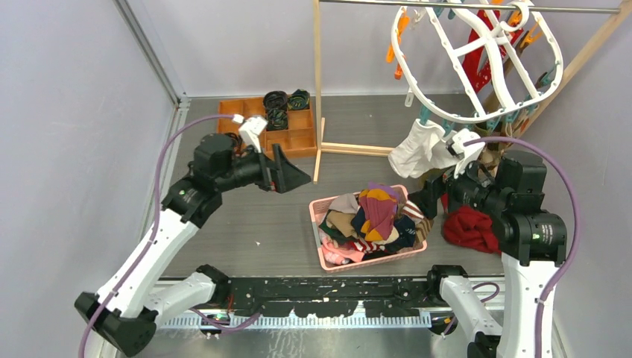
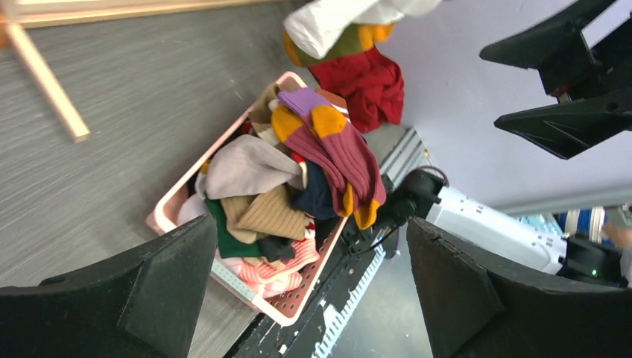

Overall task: Clip the socks to the hanger
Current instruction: Adjust the clothesline at the center of the board.

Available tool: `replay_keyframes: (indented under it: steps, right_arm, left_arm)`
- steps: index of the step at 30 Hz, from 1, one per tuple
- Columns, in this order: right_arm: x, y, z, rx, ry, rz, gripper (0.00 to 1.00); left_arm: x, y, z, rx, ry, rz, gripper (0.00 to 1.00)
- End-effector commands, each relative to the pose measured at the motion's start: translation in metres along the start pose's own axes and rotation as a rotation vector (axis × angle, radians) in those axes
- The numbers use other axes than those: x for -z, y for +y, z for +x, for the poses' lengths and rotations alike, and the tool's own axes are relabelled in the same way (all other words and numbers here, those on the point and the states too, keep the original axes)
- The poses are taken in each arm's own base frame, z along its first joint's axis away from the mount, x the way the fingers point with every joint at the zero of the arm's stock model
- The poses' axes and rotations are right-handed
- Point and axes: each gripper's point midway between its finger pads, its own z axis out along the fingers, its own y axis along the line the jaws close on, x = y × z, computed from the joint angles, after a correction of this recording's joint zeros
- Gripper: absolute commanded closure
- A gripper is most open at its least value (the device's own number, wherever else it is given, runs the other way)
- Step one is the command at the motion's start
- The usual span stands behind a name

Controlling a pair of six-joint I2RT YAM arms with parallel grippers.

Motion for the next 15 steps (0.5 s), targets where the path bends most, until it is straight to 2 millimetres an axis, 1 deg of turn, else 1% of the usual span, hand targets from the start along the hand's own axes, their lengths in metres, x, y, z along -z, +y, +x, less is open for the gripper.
replay_keyframes:
  steps: [1,2,4,7,9,12,15]
  right_arm:
    - [-0.001,0.035,0.011,0.087,-0.021,-0.22,0.0]
    - [-0.002,0.04,0.015,0.094,-0.019,-0.257,0.0]
    - [-0.005,0.047,0.024,0.104,-0.015,-0.31,0.0]
    - [-0.014,0.044,0.037,0.104,0.024,-0.332,0.0]
    - [-0.02,0.038,0.043,0.104,0.05,-0.328,0.0]
    - [-0.025,0.035,0.045,0.122,0.06,-0.338,0.0]
    - [-0.028,0.034,0.036,0.135,0.021,-0.345,0.0]
  left_arm:
    - [-0.032,-0.024,-0.004,-0.124,-0.034,0.124,0.02]
    - [-0.04,-0.028,0.001,-0.138,-0.022,0.145,0.02]
    - [-0.056,-0.035,0.017,-0.174,0.025,0.179,0.03]
    - [-0.077,-0.036,0.045,-0.233,0.098,0.194,0.06]
    - [-0.089,-0.035,0.059,-0.247,0.116,0.203,0.07]
    - [-0.1,-0.039,0.064,-0.245,0.087,0.249,0.1]
    - [-0.107,-0.042,0.058,-0.257,0.016,0.29,0.11]
